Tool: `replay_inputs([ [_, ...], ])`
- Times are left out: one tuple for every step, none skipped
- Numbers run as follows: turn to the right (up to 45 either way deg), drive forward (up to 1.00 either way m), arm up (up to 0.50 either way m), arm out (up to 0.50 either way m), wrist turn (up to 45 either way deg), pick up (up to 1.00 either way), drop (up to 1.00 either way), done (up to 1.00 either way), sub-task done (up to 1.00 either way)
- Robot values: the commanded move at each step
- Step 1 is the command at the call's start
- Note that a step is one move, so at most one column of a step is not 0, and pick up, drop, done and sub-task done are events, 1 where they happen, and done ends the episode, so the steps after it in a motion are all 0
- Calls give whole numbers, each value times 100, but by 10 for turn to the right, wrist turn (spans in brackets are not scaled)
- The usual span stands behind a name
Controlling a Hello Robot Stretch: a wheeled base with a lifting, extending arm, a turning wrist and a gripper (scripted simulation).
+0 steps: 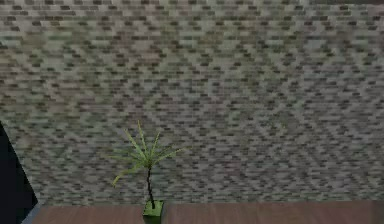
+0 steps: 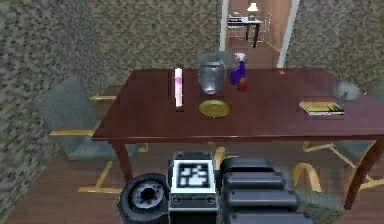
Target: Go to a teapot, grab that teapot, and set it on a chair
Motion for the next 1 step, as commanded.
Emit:
replay_inputs([
  [150,0,0,0,0,0,0,0,0],
])
